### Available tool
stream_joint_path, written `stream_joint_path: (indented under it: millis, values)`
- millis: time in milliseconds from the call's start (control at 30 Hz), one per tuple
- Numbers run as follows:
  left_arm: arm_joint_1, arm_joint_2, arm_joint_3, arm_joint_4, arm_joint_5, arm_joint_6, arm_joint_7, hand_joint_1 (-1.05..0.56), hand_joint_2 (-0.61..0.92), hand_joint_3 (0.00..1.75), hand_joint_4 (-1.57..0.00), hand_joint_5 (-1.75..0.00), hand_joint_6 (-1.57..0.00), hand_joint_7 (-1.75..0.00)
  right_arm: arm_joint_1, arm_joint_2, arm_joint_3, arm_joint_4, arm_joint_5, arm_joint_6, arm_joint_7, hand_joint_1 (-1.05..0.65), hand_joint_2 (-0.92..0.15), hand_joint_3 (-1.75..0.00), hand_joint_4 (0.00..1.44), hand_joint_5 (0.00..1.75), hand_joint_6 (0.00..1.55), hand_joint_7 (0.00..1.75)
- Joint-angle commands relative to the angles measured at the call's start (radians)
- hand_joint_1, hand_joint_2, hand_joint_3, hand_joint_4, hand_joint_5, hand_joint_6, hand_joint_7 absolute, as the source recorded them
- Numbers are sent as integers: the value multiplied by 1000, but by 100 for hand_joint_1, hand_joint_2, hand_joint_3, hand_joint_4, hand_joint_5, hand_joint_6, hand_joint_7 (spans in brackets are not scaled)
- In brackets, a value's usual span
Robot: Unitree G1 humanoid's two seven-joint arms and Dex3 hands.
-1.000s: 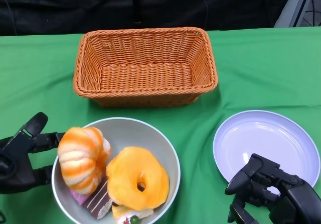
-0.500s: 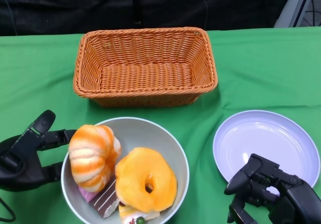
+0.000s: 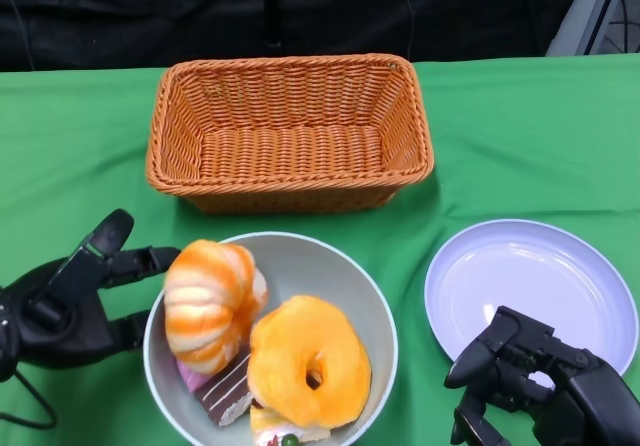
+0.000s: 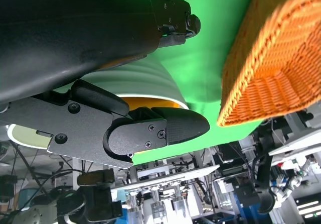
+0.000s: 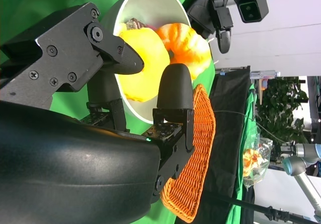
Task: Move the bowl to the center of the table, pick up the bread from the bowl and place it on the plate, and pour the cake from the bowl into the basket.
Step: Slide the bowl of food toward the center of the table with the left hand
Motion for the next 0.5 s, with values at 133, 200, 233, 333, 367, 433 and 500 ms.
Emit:
stream_joint_path:
  millis: [133, 200, 233, 333, 367, 433, 500]
  values:
    - [-28, -17, -2, -19, -11, -14, 30, -72, 92, 51, 0, 0, 0, 0, 1, -4, 2, -10, -5, 4, -8, -2, -46, -110, 63, 161, 54, 138]
    - [-29, -19, -5, -20, -11, -16, 31, -72, 92, 52, 0, 0, 0, 0, 0, -5, 2, -10, -6, 5, -10, -3, -45, -110, 63, 161, 54, 138]
    - [-29, -20, -5, -20, -12, -17, 32, -72, 92, 52, 0, 0, 0, 0, 0, -5, 3, -10, -6, 5, -10, -3, -45, -110, 63, 161, 54, 138]
    - [-29, -25, -7, -26, -13, -21, 37, -72, 92, 52, 0, 0, 0, 0, 1, -4, 3, -12, -7, 8, -12, -3, -45, -110, 63, 161, 54, 138]
    - [-29, -30, -8, -31, -13, -23, 40, -72, 92, 53, 0, 0, 0, 0, 1, -4, 3, -13, -7, 9, -13, -2, -45, -110, 62, 161, 54, 138]
    - [-29, -35, -8, -37, -13, -26, 44, -72, 92, 53, 0, 0, 0, 0, 2, -4, 4, -13, -8, 11, -14, -2, -45, -110, 62, 161, 54, 138]
    - [-28, -35, -8, -38, -14, -25, 46, -72, 92, 53, 0, 0, 0, 0, 2, -4, 4, -14, -8, 11, -14, -1, -45, -110, 62, 161, 54, 138]
